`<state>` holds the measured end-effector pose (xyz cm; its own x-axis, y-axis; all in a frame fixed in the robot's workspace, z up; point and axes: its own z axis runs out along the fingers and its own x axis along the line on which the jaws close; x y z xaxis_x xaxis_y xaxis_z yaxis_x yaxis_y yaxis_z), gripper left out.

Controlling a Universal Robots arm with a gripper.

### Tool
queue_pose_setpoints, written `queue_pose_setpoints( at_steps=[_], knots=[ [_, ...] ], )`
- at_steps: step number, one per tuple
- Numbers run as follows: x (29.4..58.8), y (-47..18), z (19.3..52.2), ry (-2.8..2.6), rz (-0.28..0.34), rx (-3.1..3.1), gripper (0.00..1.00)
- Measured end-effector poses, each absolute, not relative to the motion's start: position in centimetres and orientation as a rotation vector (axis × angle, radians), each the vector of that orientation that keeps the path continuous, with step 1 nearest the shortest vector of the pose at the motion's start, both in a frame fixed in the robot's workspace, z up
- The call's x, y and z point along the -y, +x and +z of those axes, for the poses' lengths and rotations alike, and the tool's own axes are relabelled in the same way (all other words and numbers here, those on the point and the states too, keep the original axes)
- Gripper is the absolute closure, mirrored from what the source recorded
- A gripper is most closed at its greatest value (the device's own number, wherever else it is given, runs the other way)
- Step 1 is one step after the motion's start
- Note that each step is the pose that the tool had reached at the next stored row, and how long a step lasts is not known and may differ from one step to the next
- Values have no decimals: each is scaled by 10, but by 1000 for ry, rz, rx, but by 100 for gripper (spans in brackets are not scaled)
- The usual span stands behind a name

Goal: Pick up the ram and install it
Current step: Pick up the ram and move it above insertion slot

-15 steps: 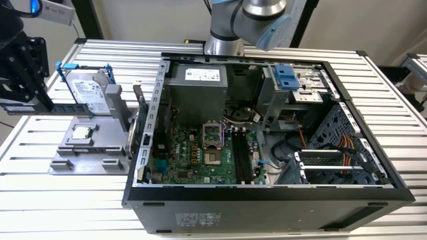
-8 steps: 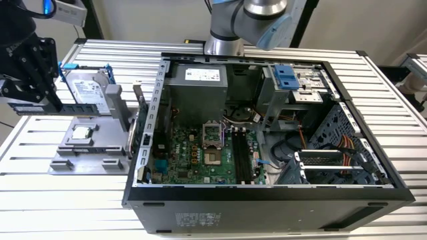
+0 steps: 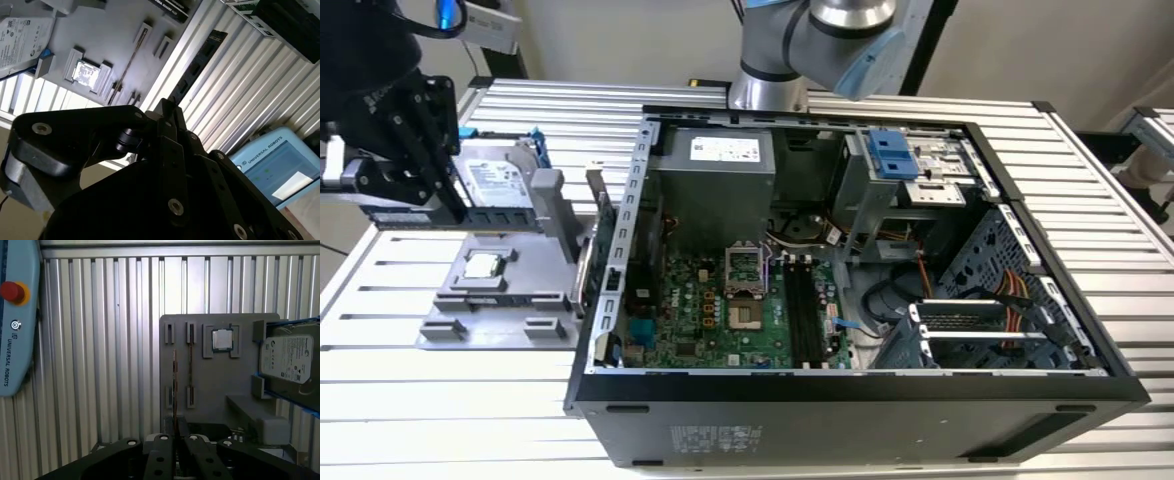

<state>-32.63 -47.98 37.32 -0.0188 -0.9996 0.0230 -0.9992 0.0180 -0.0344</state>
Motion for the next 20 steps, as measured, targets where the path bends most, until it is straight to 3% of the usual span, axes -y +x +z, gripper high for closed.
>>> queue_pose_setpoints(
  at_steps=[20],
  knots=[
    [480,-269,373,-2200,-54,-2240,100]
  ],
)
